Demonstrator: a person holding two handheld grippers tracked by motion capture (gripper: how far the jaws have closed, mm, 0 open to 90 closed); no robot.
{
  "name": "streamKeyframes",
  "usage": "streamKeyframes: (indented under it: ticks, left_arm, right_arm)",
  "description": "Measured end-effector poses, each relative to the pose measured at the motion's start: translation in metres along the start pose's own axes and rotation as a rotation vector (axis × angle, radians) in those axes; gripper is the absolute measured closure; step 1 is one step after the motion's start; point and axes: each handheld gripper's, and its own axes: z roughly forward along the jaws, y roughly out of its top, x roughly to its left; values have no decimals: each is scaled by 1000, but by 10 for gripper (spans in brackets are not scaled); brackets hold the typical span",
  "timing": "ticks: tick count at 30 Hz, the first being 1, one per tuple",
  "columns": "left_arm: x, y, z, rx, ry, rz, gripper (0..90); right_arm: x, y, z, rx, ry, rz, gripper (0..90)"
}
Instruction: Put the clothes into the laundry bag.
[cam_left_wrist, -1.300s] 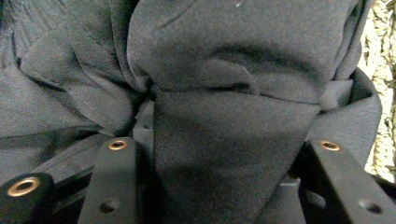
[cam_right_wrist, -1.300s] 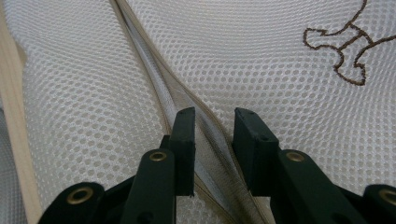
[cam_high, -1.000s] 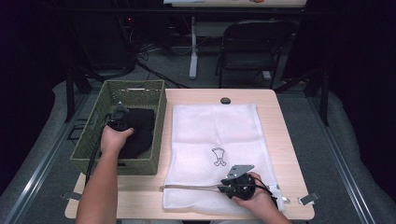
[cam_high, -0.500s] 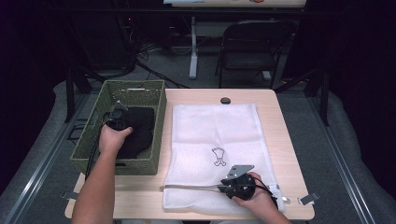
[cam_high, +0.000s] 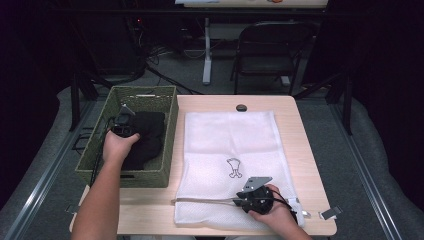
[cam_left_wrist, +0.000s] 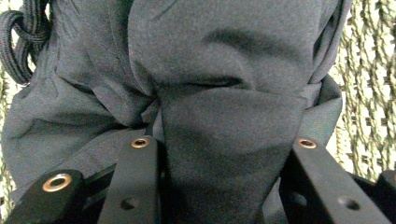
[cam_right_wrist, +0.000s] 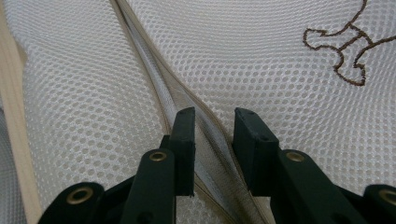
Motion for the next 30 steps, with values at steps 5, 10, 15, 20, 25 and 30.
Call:
streamKeyframes:
  ticks: [5,10,15,20,25,30]
  left_arm:
    - [0,1,-6,-4,-4,2,618]
    - [0,3,-12,-15,-5,5,618]
    - [-2,5,-19,-19,-7,14,618]
    - [-4,7,-24,-23,-2,23,617]
    - [-2,7,-29,-27,-16,9,618]
    - [1,7,-31,-25,-14,1,617]
  right_arm:
    - [0,0,0,3,0,-6,698]
    - [0,1,0,5,-1,-14,708]
    - [0,2,-1,15,-2,-18,737]
    - [0,3,-1,22,-7,-31,768]
    - [0,4,-2,29,-2,-32,820]
    - [-1,5,-3,32,-1,-35,851]
